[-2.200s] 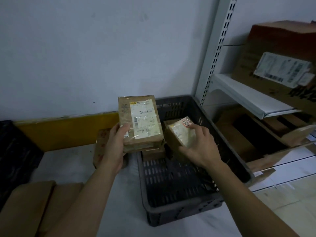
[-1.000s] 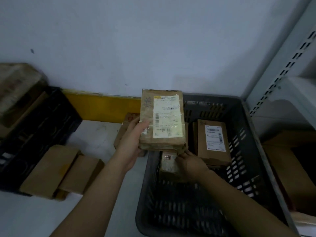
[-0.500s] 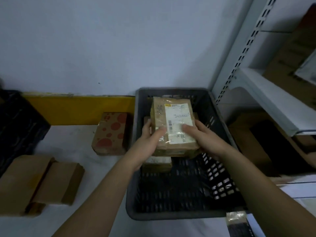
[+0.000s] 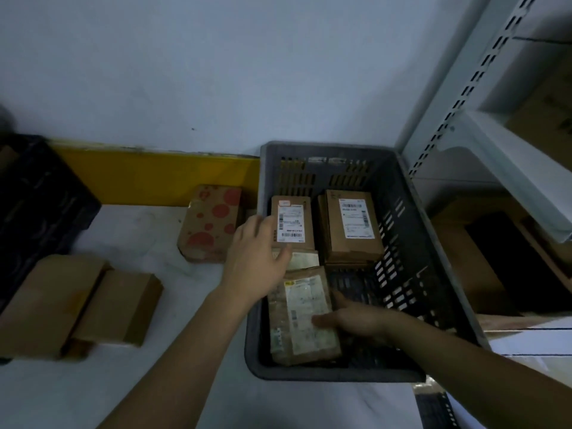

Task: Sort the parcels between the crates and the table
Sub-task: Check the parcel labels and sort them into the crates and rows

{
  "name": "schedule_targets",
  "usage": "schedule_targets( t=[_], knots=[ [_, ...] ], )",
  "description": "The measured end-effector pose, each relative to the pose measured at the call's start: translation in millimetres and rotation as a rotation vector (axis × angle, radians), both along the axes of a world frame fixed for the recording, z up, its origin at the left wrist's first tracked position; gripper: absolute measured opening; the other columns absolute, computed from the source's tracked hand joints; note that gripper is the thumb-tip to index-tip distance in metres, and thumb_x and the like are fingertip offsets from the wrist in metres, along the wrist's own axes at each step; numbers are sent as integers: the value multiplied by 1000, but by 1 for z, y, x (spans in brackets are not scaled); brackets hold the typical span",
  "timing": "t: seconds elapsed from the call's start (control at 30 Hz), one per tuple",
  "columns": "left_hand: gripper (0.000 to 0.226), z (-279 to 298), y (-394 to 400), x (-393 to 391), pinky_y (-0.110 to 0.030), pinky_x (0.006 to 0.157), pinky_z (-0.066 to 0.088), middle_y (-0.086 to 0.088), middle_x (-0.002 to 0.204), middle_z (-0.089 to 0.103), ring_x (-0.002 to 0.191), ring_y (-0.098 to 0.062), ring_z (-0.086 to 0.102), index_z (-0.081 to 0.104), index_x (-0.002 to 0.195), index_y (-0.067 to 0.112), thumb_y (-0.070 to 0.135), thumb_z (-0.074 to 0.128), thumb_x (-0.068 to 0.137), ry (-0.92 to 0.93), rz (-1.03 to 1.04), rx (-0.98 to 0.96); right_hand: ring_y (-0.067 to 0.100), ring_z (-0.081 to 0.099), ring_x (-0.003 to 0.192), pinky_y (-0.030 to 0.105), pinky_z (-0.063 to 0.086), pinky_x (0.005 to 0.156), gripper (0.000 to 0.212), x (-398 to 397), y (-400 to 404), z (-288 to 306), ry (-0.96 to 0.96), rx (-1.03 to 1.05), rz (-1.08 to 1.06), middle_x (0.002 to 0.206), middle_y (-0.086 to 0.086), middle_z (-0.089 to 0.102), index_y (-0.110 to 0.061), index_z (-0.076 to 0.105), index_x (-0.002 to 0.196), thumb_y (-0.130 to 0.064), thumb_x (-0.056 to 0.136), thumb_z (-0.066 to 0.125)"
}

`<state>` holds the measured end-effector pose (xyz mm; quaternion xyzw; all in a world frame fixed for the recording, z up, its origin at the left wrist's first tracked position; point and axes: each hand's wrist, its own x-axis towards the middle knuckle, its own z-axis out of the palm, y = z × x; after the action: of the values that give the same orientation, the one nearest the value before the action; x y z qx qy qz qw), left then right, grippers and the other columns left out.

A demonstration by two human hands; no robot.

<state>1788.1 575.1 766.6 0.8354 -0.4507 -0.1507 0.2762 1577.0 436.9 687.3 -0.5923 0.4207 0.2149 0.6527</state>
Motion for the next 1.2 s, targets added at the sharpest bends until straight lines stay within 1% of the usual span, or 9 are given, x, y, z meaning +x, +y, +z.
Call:
schedule_targets(
  t=[0.2,0.37,0.53,0.63,0.8,0.93,1.0,1.07,1.2],
  knots=[
    [68,-12,2,0,-44,118,39,-3,174,18,152,-32,34,30,164,23,44,57,105,-7,-10,19,30,72,127,58,52,114,76,0,-16,-10,28,164,-36,136,4,75,-25,46,154,-20,89,86],
    [68,-16,1,-1,-48,112,47,0,174,14,150,-32,38,32,163,23,45,57,105,-15,3,18,23,72,126,48,55,113,43,16,0,-11,75,87,84,135,1,76,-24,59,146,-22,104,71],
    [65,-17,-2,-2,-47,105,50,-1,172,14,143,-33,45,34,161,21,43,58,104,-22,21,15,22,54,147,42,41,126,51,29,10,-24,119,-83,343,157,1,58,-22,49,158,-26,109,64],
    [62,-18,-4,-2,-48,107,50,-3,172,14,143,-33,45,36,159,22,41,59,104,-20,22,4,22,50,150,42,37,128,56,24,7,-39,157,-213,503,164,-1,52,-25,47,161,-40,110,62],
    [65,-22,-9,-1,-51,104,51,-10,172,15,141,-37,46,34,160,21,41,59,103,-116,28,50,22,42,155,42,29,131,83,26,4,-58,208,-476,756,174,-7,36,-37,29,170,-65,100,63],
    [72,-21,-8,-4,-51,115,42,-14,173,16,150,-38,36,27,165,21,44,58,104,-193,21,84,23,37,158,40,26,132,93,28,1,-47,195,-523,831,177,-4,27,-35,18,173,-70,99,62],
    [76,-20,-6,-3,-52,121,34,-14,175,15,155,-37,27,23,167,22,48,56,104,-215,19,104,26,43,153,43,36,127,102,30,0,-41,250,-641,909,176,1,31,-32,13,173,-81,94,55],
    [79,-19,-3,-3,-55,126,28,-12,176,12,160,-35,18,19,168,24,54,53,104,-218,23,130,28,57,140,43,49,113,105,34,-3,-26,332,-811,967,164,7,50,-23,19,170,-88,92,48],
    [84,-11,6,3,-54,130,17,-10,178,5,163,-33,10,13,170,26,66,45,103,-235,56,168,25,70,108,38,58,89,77,46,-16,6,272,-1117,911,124,5,72,-22,59,140,-84,98,39]
  ],
)
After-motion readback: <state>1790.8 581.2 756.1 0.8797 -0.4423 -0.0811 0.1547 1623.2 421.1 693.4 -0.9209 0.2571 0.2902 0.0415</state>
